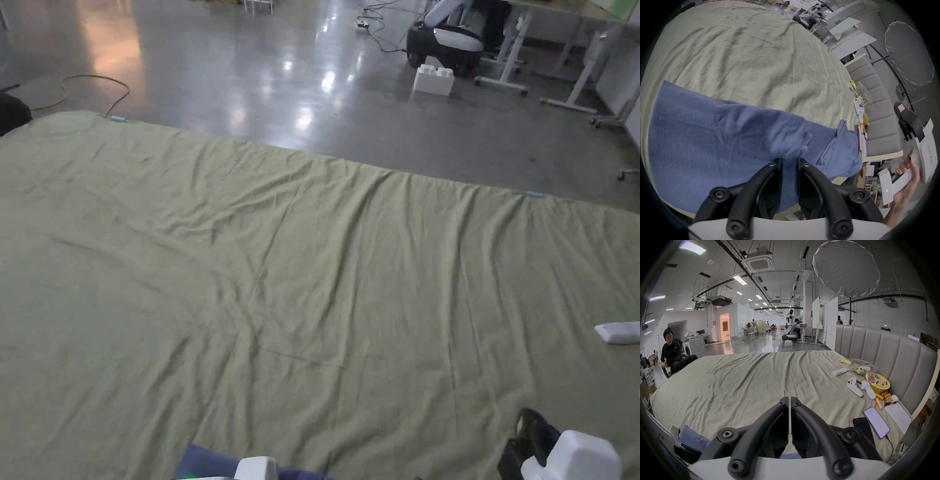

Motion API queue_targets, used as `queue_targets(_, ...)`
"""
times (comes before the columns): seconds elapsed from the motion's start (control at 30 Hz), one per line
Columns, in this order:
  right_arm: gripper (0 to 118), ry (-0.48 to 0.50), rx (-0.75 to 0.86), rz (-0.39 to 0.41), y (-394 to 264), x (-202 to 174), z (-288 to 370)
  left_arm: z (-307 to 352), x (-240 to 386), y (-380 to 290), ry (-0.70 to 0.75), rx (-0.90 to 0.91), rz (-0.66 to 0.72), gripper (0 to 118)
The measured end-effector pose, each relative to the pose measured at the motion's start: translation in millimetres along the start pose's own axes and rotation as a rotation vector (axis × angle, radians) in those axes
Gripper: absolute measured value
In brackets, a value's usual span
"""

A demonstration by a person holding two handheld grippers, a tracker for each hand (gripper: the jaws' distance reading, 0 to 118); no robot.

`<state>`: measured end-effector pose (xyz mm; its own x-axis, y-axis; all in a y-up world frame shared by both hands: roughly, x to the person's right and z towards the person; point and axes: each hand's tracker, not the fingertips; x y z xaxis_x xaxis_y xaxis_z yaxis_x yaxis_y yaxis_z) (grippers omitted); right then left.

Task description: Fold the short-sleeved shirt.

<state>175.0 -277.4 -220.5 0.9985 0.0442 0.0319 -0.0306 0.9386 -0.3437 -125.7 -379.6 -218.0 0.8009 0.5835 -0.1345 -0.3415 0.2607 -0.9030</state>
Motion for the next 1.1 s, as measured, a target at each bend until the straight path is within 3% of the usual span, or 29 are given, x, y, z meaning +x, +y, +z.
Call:
queue_targets(0.13,3,0.001,0.012,-0.003,5.0,-1.8,-0.6,15.0,-7.9,0.8,-0.033,0.009,0.005,20)
queue_targets(0.17,3,0.002,0.019,-0.005,7.1,-1.7,-0.6,24.2,-12.5,2.6,-0.058,0.018,0.002,26)
queue_targets(0.23,3,0.003,0.033,-0.002,11.4,-1.5,-0.8,47.8,-25.7,8.4,-0.102,0.056,0.003,65)
queue_targets(0.27,3,0.003,0.039,0.001,13.9,-1.5,-1.0,61.9,-34.5,11.9,-0.110,0.090,0.002,77)
queue_targets(0.3,3,0.005,0.045,0.003,16.0,-1.1,-1.2,74.9,-44.5,15.3,-0.117,0.122,-0.003,82)
queue_targets(0.53,3,0.021,0.072,-0.004,24.6,0.9,-5.5,122.1,-142.5,44.6,-0.043,0.210,0.002,84)
queue_targets(0.67,3,0.020,0.075,-0.021,25.9,-0.2,-5.6,102.3,-182.7,50.1,-0.195,0.079,0.121,84)
queue_targets(0.8,3,0.022,0.069,-0.027,24.4,0.2,-5.4,83.5,-197.1,45.3,-0.379,0.094,0.146,84)
queue_targets(0.9,3,0.018,0.064,-0.035,23.2,1.9,-3.4,66.4,-205.7,43.3,-0.516,0.042,0.317,79)
queue_targets(0.93,3,0.016,0.063,-0.037,22.8,2.7,-2.7,61.9,-205.0,41.5,-0.519,0.041,0.309,75)
queue_targets(0.97,3,0.012,0.062,-0.039,22.7,3.4,-2.2,60.1,-201.7,38.6,-0.502,0.055,0.283,68)
queue_targets(1.07,3,0.006,0.058,-0.041,22.1,6.0,-1.3,53.8,-190.4,32.7,-0.362,0.049,0.198,18)
queue_targets(1.1,3,0.004,0.058,-0.042,22.2,6.7,-1.1,52.1,-188.9,31.5,-0.342,0.043,0.194,15)
